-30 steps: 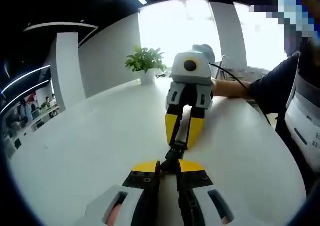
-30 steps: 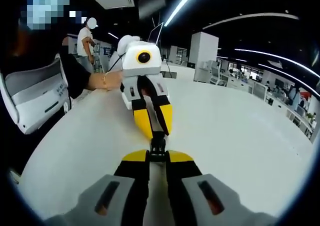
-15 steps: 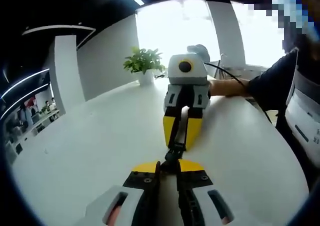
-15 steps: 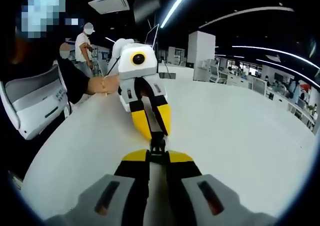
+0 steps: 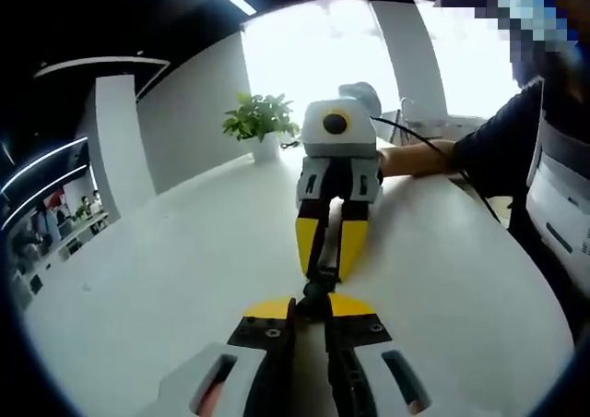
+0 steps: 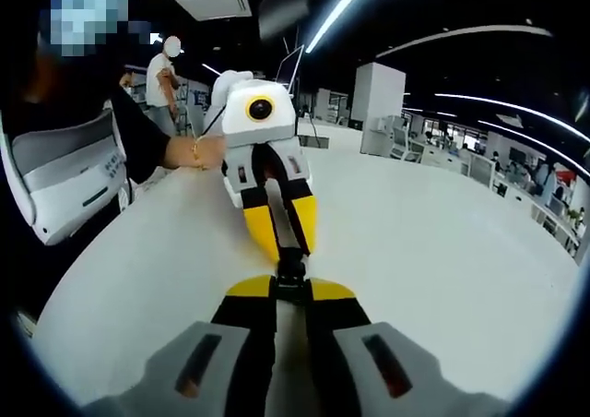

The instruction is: Snap the two parts of the plastic buckle together until the buckle closes and remains connected.

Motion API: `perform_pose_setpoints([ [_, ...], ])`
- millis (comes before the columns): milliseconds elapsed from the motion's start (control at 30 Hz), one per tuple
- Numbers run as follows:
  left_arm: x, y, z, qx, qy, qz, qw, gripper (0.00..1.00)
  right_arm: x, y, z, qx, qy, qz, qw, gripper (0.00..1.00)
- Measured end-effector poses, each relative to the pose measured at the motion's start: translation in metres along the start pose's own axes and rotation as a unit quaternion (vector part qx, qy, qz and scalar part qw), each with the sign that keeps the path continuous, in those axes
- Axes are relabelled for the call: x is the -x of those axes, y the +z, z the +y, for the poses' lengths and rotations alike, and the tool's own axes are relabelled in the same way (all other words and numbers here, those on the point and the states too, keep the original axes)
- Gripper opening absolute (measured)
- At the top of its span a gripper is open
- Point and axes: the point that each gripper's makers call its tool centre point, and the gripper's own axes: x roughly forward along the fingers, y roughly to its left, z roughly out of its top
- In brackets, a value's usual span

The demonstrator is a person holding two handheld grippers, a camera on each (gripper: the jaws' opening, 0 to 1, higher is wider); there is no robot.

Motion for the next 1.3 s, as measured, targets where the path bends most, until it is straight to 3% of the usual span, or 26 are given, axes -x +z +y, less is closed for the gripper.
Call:
perform_pose_setpoints([
  [167,0.0000,0.0002,-0.0009,-0.003,0.007,0.005,1.0000,0.10,-0.0008,0.0002,0.0005,-0.011,-0.009,0.012,0.9998,0.11],
  [567,0.0000,-0.0008,-0.0008,-0.002,-0.015,-0.002,0.9999,0.10,-0.0014,0.0003,0.0003,0.003,0.016,-0.002,0.9999,0.10],
  [1300,-0.0004,-0.0010,-0.0015,-0.010,-0.016,0.002,0.9998,0.10,-0.0021,0.0005,-0.0014,-0.003,0.013,-0.006,0.9999,0.09],
])
